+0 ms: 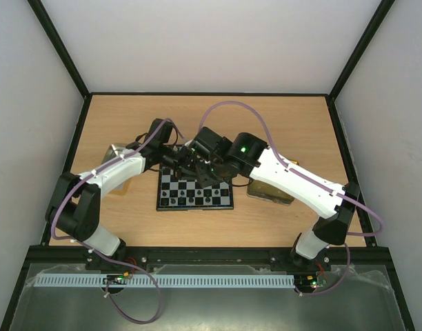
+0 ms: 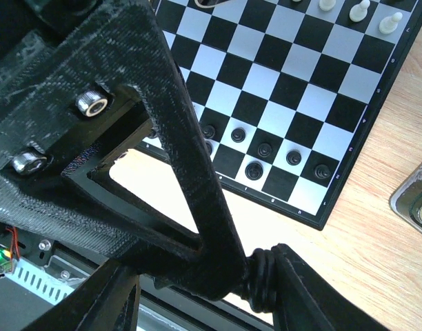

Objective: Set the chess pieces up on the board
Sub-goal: Pick up the chess piece from the chessboard.

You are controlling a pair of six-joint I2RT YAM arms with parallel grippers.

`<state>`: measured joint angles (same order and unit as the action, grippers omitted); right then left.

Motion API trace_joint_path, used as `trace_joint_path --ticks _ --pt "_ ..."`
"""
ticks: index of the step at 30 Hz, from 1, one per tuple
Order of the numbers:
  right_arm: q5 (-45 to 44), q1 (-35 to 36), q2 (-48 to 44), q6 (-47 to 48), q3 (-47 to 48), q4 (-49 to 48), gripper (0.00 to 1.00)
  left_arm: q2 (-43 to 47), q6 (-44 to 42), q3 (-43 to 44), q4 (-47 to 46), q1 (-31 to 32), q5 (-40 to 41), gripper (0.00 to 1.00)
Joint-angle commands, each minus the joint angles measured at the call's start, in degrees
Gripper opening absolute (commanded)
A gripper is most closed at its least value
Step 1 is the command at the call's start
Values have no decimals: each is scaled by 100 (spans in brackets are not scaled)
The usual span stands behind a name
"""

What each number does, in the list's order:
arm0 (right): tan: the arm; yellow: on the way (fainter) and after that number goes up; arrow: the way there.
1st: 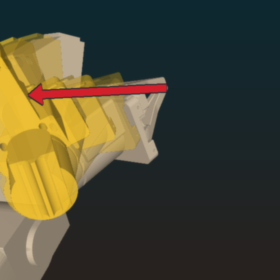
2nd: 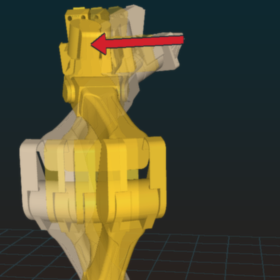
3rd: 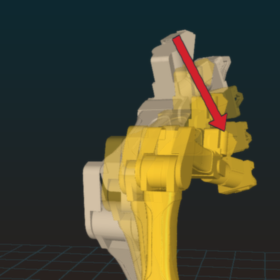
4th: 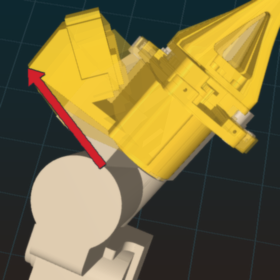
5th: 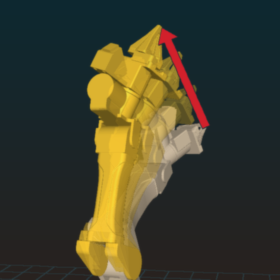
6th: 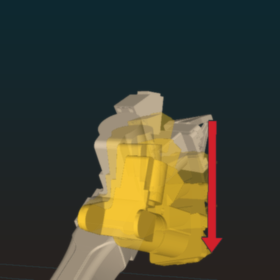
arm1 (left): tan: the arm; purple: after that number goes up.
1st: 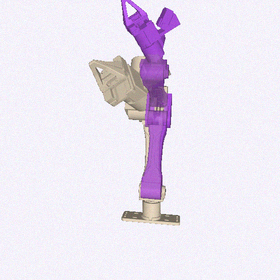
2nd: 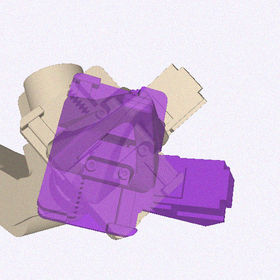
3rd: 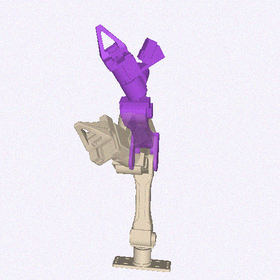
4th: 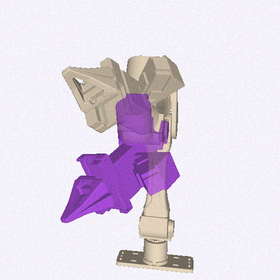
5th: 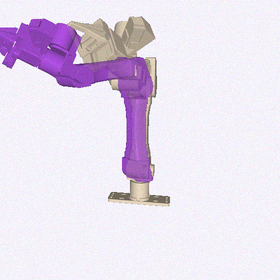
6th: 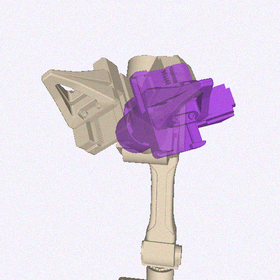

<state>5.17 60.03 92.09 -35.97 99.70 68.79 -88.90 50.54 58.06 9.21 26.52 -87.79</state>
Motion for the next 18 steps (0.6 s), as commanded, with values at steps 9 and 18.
trace_joint_path --ticks 9,18 --pt "86 -1 136 121 65 -249 40 62 69 15 -130 202 -766 13" --pt "164 -7 179 194 25 -261 40 3 60 72 -122 242 -767 14"
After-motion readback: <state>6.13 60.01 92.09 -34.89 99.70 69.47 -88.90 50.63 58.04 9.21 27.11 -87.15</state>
